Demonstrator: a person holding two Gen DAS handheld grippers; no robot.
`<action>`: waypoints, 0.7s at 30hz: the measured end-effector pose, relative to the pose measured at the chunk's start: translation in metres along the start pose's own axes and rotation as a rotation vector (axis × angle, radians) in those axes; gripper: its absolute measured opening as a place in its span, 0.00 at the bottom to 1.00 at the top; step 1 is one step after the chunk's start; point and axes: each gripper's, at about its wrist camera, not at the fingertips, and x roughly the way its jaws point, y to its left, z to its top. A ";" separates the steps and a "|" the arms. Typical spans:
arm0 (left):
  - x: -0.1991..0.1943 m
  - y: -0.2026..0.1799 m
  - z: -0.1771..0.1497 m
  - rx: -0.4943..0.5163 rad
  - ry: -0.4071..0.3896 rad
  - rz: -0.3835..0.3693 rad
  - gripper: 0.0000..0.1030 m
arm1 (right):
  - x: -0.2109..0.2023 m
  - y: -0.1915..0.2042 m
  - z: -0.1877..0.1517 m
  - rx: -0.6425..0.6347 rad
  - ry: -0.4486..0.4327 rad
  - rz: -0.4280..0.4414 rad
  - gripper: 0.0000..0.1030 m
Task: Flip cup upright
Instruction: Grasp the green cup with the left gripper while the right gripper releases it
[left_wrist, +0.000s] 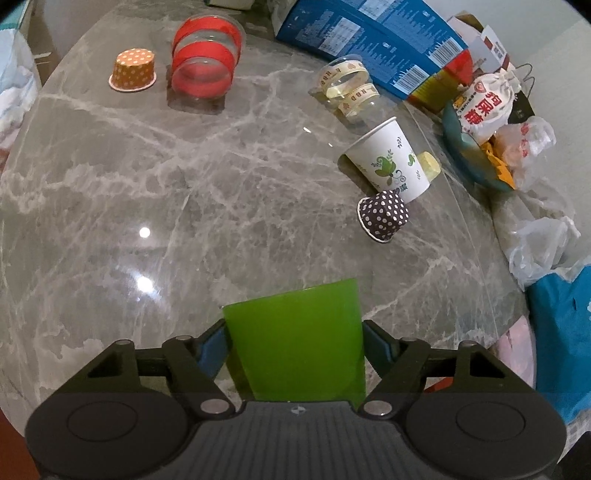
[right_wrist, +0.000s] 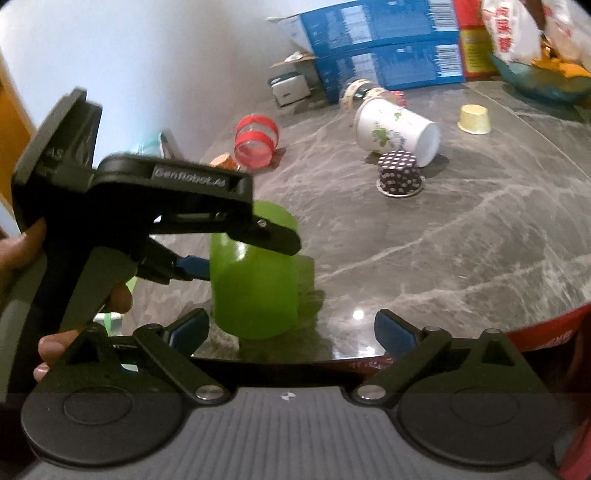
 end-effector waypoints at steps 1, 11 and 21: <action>0.000 -0.001 0.001 0.008 -0.001 0.000 0.75 | -0.002 -0.002 0.000 0.010 -0.011 0.003 0.95; -0.009 0.006 0.010 0.073 -0.042 -0.047 0.75 | -0.024 -0.019 -0.001 0.151 -0.174 0.039 0.98; -0.026 0.015 0.026 0.132 -0.101 -0.160 0.74 | -0.025 -0.018 0.004 0.170 -0.223 0.001 0.99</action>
